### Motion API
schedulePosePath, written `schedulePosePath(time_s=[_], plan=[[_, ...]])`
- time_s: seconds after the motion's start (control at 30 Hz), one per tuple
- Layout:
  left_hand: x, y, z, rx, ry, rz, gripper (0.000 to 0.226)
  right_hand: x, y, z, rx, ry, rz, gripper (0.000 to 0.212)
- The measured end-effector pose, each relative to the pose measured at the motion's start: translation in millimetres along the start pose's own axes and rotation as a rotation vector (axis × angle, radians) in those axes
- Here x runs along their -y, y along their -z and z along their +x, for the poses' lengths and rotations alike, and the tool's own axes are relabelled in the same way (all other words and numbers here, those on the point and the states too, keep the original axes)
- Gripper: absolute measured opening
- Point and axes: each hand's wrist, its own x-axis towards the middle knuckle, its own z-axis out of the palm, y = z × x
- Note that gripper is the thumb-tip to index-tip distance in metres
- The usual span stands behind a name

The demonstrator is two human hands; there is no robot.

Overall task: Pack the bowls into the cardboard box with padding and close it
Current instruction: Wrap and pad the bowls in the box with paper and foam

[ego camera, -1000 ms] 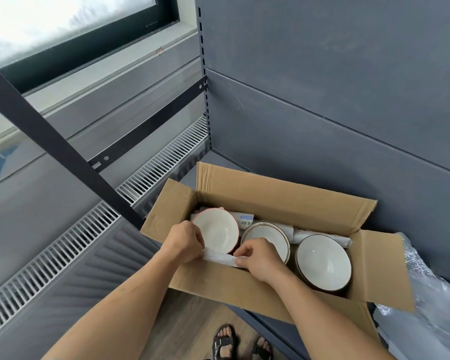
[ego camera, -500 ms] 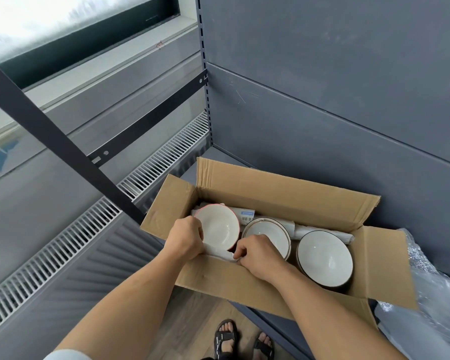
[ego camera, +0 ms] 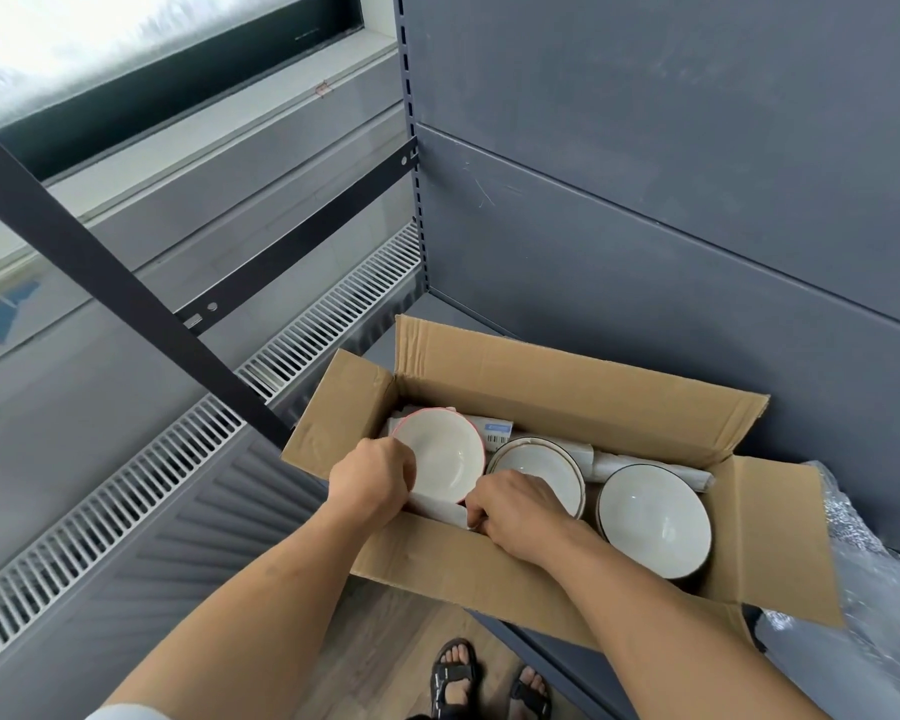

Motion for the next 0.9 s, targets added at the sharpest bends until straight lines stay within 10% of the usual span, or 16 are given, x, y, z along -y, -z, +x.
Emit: schedulePosePath(time_s=[0.9], plan=[[-16,31,-3,0.547,-0.077,0.319,0.042,4,11,14,0.389,-0.030,-0.072,0.045]])
